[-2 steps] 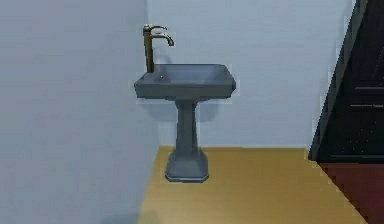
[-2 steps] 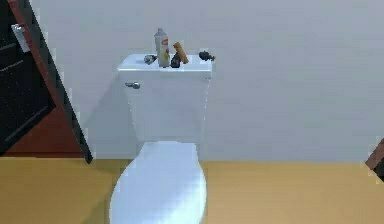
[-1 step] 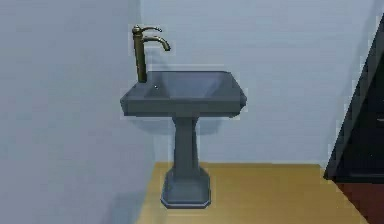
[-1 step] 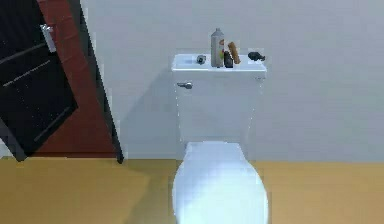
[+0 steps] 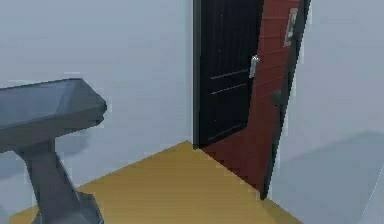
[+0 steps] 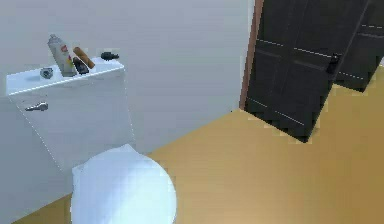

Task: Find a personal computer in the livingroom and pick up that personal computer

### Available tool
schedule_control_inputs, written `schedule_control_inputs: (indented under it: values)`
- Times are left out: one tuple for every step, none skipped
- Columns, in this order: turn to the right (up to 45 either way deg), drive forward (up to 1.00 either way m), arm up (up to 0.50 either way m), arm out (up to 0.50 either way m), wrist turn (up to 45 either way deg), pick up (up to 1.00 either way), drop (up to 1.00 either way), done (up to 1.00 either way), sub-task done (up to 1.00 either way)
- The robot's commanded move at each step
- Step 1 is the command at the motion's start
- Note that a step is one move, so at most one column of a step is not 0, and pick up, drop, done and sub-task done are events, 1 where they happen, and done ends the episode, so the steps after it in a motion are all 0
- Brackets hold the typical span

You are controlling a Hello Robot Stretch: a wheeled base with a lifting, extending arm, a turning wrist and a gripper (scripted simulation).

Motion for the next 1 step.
schedule_control_inputs:
  values:
    - [0.0,0.5,0.0,0.0,0.0,0.0,0.0,0.0,0.0]
